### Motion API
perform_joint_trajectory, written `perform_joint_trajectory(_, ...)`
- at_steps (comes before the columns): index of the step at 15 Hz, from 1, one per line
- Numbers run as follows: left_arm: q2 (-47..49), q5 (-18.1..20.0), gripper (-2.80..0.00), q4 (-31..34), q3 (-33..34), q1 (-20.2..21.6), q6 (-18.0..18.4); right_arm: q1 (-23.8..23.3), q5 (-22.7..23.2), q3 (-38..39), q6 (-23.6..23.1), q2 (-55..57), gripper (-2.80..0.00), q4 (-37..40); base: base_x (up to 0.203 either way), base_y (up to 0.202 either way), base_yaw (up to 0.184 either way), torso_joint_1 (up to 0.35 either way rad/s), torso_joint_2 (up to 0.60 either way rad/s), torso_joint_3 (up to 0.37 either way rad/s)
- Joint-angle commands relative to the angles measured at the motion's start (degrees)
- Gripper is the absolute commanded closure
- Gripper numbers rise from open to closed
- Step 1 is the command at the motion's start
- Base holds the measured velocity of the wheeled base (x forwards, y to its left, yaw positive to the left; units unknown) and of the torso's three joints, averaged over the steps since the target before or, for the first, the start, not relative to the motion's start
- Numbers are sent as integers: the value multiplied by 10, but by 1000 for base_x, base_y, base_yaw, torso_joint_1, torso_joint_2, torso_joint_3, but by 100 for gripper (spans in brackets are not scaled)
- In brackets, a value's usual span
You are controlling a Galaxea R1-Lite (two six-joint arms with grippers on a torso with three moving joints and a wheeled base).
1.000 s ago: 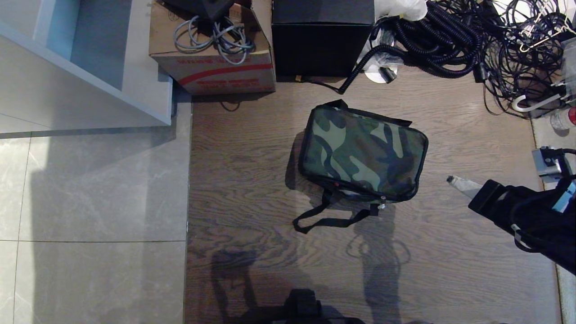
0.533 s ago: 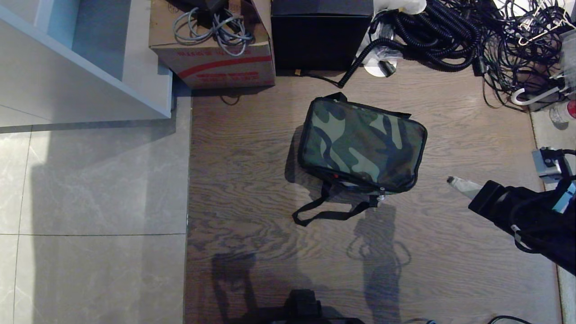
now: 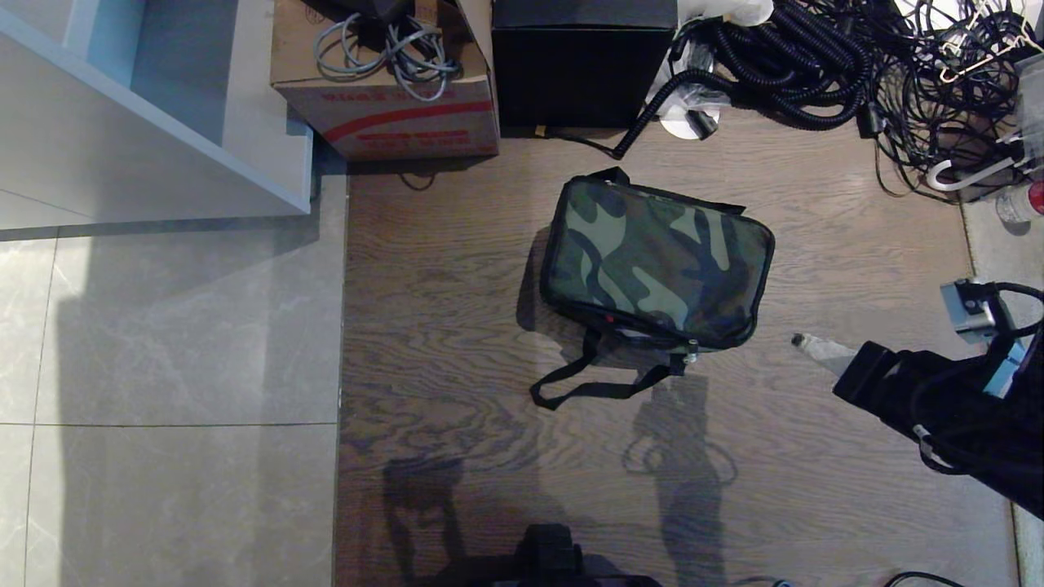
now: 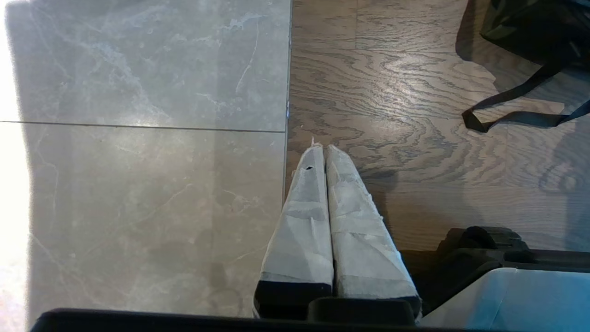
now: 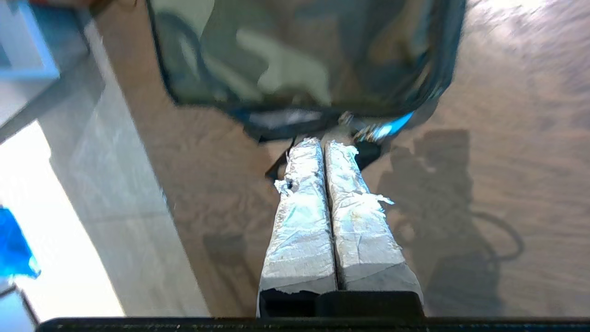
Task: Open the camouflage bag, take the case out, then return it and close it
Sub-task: Open the top of the storage box
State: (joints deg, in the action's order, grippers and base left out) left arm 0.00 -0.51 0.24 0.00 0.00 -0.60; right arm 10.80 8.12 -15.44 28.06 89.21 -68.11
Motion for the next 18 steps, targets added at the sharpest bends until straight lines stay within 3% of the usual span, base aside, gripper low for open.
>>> perform_joint_trajectory(1,0,0,0,0,0,0,0,16,0,7,1,11,0,-1,0,0,0,0,0,0)
perform_joint_trajectory(4,0,0,0,0,0,0,0,28,-5,9,-13,70,0,-2,0,0,0,0,0,0)
perform_joint_trajectory(6,0,0,0,0,0,0,0,35,-35,2,-41,126,0,-15,0,0,0,0,0,0)
perform_joint_trajectory(9,0,0,0,0,0,0,0,67,-112,-15,-50,210,0,-94,0,0,0,0,0,0)
perform_joint_trajectory(11,0,0,0,0,0,0,0,77,-121,-19,-53,231,0,-163,0,0,0,0,0,0)
perform_joint_trajectory(13,0,0,0,0,0,0,0,78,-119,-10,-55,249,0,-178,0,0,0,0,0,0)
perform_joint_trajectory(14,0,0,0,0,0,0,0,78,-118,1,-55,252,-280,-180,0,0,0,0,0,0)
perform_joint_trajectory(18,0,0,0,0,0,0,0,85,-123,8,-111,291,-280,-194,0,0,0,0,0,0)
